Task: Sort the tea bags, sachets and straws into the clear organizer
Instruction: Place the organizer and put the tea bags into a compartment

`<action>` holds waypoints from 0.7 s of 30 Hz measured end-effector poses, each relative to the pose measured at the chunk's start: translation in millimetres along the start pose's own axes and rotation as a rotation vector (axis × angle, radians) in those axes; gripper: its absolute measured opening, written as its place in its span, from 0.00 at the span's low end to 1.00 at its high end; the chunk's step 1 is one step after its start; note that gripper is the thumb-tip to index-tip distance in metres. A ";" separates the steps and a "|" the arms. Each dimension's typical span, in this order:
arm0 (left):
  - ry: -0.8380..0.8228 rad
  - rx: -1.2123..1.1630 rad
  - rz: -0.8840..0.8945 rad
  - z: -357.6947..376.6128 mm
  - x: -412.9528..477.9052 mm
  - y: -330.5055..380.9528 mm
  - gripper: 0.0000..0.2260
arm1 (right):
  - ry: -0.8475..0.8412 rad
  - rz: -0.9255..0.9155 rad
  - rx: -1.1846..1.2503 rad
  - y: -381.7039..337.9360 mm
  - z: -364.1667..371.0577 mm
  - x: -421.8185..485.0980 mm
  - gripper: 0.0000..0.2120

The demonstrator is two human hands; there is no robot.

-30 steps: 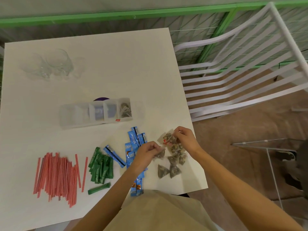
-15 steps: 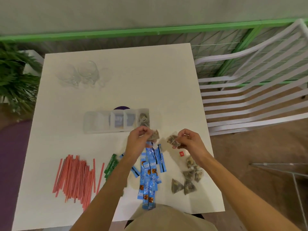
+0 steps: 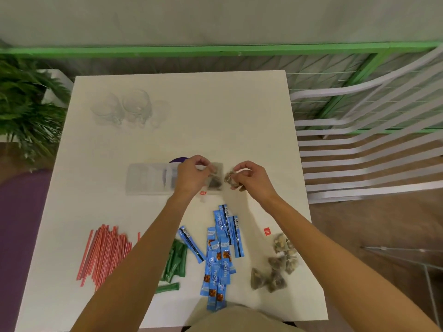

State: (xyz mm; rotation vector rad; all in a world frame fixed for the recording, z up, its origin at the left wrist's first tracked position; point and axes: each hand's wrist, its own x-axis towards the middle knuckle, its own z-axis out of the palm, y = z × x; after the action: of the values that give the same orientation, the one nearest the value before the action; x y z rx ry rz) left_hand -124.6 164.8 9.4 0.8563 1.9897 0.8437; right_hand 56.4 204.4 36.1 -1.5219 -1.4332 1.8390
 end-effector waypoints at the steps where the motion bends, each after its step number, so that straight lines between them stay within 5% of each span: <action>1: -0.005 0.004 0.006 -1.5 1.2 -1.4 0.04 | 0.003 -0.003 -0.021 -1.9 1.9 4.9 0.05; 11: -0.121 0.506 0.267 -4.8 2.0 -18.0 0.06 | 0.009 -0.147 -0.351 -8.3 26.0 35.6 0.05; 21: -0.008 0.289 0.214 -8.0 -19.2 -30.3 0.10 | -0.103 -0.175 -0.546 -2.3 33.3 33.0 0.10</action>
State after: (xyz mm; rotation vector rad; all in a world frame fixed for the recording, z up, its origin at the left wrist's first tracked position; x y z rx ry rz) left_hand -130.7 130.8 -3.2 1.2540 2.0685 0.6753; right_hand 14.6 215.4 17.8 -1.4764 -2.1718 1.5118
